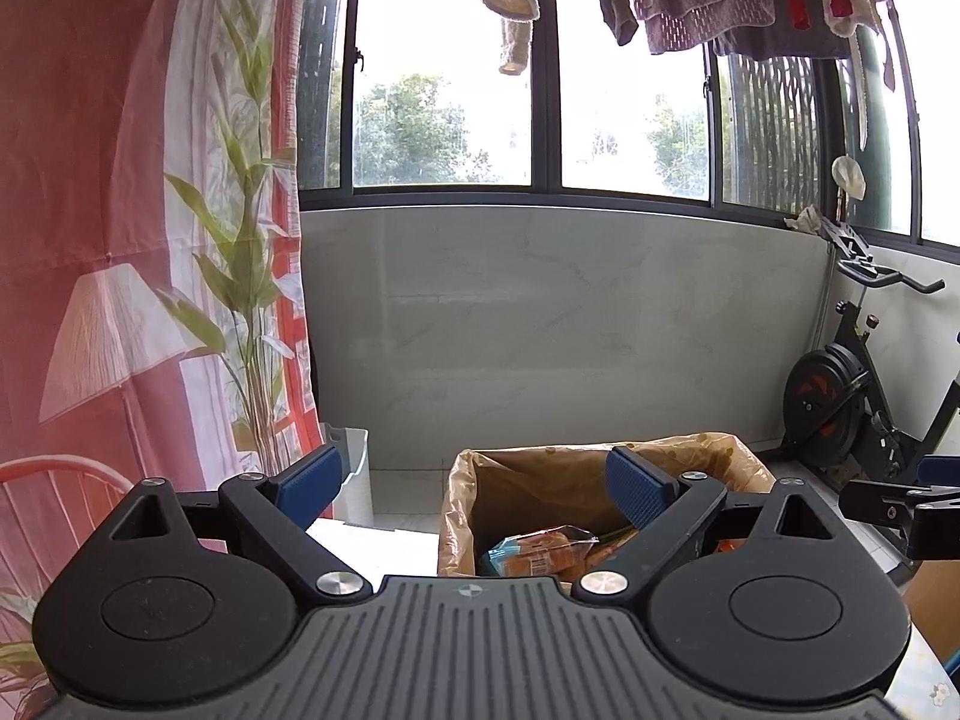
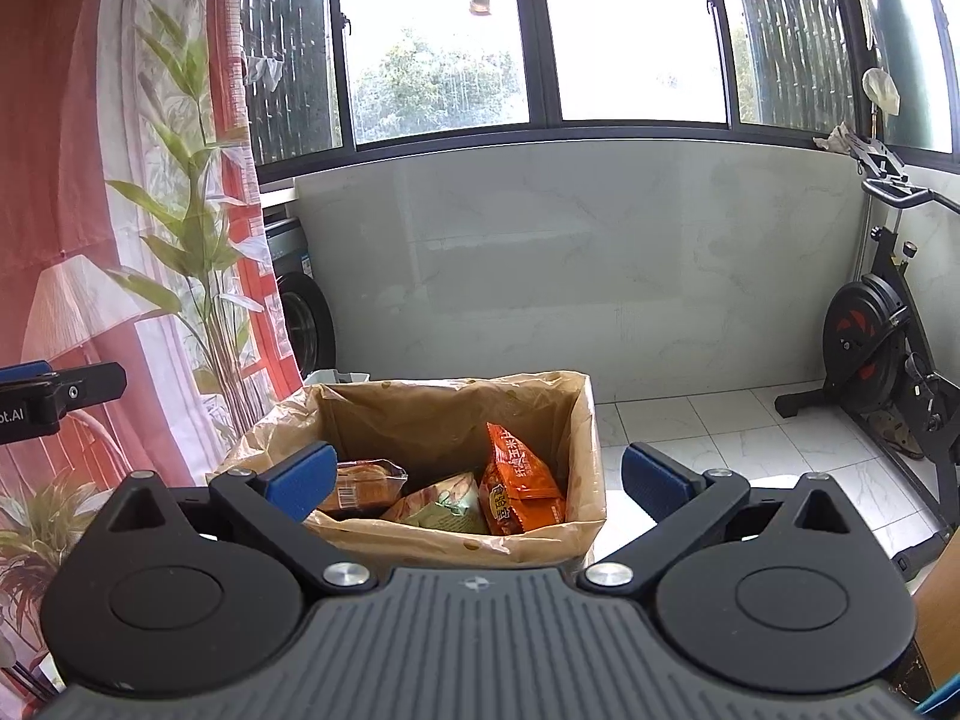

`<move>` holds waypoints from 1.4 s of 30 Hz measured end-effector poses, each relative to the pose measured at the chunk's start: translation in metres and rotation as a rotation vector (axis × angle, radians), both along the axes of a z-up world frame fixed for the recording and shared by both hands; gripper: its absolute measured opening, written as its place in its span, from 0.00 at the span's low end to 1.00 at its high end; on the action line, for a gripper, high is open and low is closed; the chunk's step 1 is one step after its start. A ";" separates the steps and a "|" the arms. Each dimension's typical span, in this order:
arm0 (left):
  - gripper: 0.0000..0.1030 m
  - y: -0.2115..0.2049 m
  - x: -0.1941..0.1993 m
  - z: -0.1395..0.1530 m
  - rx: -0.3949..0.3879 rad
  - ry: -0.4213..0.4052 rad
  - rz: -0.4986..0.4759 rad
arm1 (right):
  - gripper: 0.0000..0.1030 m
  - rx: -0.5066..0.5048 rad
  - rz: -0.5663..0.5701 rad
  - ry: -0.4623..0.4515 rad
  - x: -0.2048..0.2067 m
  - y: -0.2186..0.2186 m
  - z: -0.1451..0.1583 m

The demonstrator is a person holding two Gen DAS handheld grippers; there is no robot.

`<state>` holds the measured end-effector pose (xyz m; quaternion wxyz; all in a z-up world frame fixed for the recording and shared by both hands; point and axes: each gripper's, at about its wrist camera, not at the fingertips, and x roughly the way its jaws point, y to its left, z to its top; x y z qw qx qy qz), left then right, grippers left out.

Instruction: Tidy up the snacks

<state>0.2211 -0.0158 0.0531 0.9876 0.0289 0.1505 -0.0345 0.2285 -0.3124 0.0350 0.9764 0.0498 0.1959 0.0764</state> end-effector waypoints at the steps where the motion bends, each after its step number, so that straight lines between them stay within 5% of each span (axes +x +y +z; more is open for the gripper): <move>1: 0.93 -0.001 -0.001 0.000 0.001 -0.001 0.003 | 1.00 -0.003 -0.002 -0.004 -0.001 0.000 0.000; 42: 0.93 0.002 -0.005 0.001 -0.050 0.016 0.014 | 1.00 -0.006 0.003 -0.022 -0.006 -0.002 0.004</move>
